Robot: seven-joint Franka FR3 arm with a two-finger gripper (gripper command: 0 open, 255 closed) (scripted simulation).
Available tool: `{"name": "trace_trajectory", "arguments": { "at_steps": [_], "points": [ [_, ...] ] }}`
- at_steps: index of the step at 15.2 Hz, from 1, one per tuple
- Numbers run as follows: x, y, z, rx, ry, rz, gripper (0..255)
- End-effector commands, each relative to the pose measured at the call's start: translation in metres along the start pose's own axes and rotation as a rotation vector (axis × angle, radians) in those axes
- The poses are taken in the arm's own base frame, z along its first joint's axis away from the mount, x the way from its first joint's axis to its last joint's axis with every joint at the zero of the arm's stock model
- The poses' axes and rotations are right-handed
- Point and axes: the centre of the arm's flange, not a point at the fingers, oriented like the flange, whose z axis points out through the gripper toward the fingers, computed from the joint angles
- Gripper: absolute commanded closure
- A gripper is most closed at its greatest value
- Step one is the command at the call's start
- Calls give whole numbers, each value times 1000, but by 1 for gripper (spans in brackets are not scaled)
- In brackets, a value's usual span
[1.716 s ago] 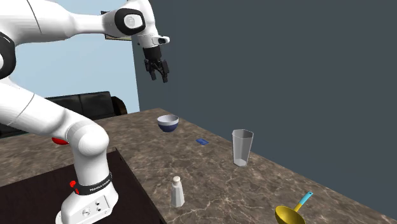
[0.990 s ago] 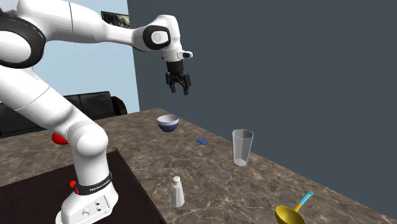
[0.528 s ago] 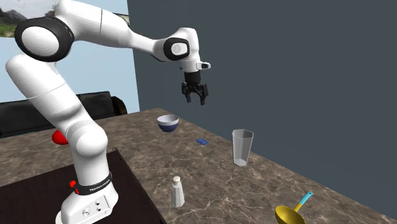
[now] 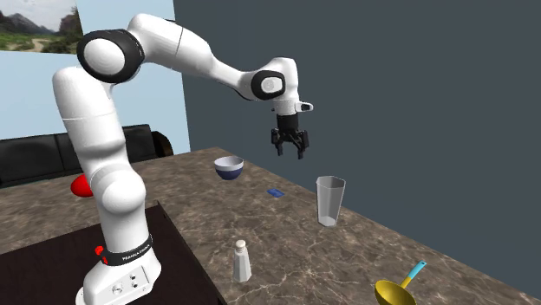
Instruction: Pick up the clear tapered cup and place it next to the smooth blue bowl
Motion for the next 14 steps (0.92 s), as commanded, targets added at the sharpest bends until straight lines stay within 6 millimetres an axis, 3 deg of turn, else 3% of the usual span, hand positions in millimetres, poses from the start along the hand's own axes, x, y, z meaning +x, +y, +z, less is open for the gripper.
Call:
{"name": "trace_trajectory", "arguments": {
  "at_steps": [1, 9, 14],
  "points": [
    [14, 14, 17, -10, -16, -5, 0],
    [62, 81, 82, -45, -75, -20, 0],
    [60, 82, 108, -45, -75, -20, 0]
  ]
}}
